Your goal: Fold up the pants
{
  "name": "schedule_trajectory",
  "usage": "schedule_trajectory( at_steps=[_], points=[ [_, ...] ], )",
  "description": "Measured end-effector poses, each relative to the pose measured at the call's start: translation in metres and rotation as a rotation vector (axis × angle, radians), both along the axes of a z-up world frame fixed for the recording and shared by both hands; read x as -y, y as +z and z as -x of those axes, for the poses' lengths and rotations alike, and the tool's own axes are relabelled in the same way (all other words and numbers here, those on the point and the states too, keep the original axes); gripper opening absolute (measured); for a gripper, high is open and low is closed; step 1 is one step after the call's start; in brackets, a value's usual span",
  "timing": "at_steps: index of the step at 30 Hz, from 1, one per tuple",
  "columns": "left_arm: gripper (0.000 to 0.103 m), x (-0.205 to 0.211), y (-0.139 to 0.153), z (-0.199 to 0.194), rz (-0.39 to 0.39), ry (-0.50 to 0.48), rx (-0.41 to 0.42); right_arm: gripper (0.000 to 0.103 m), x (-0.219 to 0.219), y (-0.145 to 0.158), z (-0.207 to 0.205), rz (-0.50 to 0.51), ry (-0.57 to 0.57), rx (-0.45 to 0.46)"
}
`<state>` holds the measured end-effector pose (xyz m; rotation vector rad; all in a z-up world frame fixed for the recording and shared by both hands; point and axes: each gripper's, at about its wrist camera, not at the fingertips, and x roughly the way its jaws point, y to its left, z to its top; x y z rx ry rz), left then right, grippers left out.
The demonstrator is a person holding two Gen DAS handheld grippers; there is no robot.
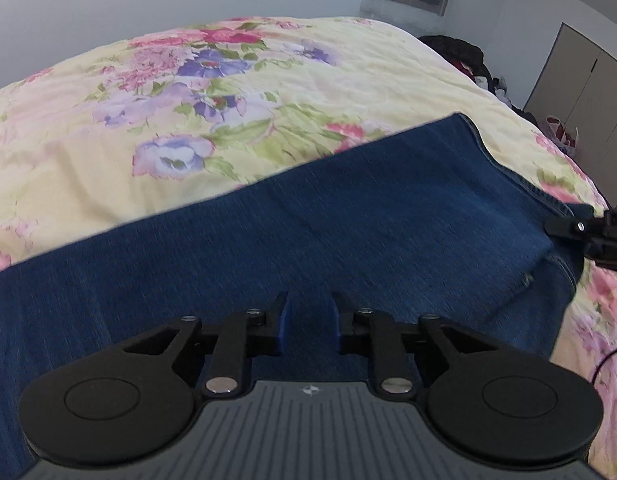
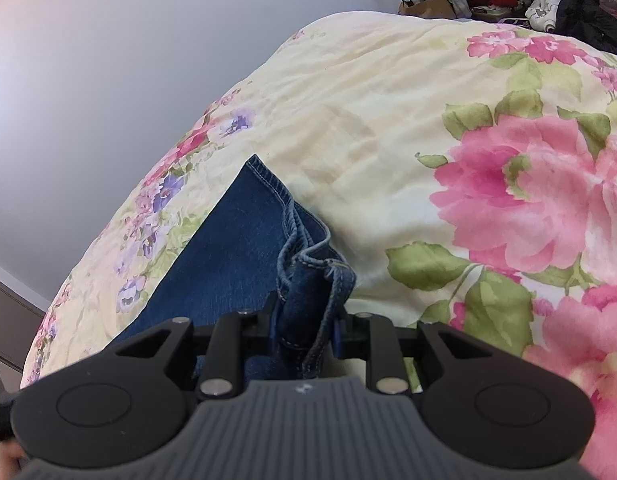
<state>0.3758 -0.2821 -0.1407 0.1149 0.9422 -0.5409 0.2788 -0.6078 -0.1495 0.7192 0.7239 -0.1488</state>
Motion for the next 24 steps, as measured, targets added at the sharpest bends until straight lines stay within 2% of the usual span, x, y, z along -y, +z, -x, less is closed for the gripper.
schedule_trajectory(
  at_steps=[2,4,10,14,18,24],
  points=[
    [0.02,0.003,-0.003,0.016,-0.011,-0.01,-0.01,0.019,-0.001,0.001,0.001,-0.003,-0.008,0.0],
    [0.015,0.004,-0.007,0.027,-0.02,-0.012,-0.015,0.019,-0.001,0.003,0.001,-0.009,-0.015,0.001],
    [0.01,0.002,-0.013,0.031,-0.001,0.011,-0.055,0.018,-0.009,0.013,0.003,0.016,-0.007,0.028],
    [0.011,-0.007,-0.005,0.041,0.022,-0.052,-0.101,0.017,-0.022,0.034,0.006,0.069,0.015,0.061],
    [0.011,-0.039,0.017,0.049,0.047,-0.043,-0.071,0.017,-0.044,0.066,0.009,0.14,0.046,0.107],
    [0.011,-0.125,0.058,0.049,0.027,0.09,-0.006,0.017,-0.101,0.116,0.012,0.263,0.114,0.187]
  ],
)
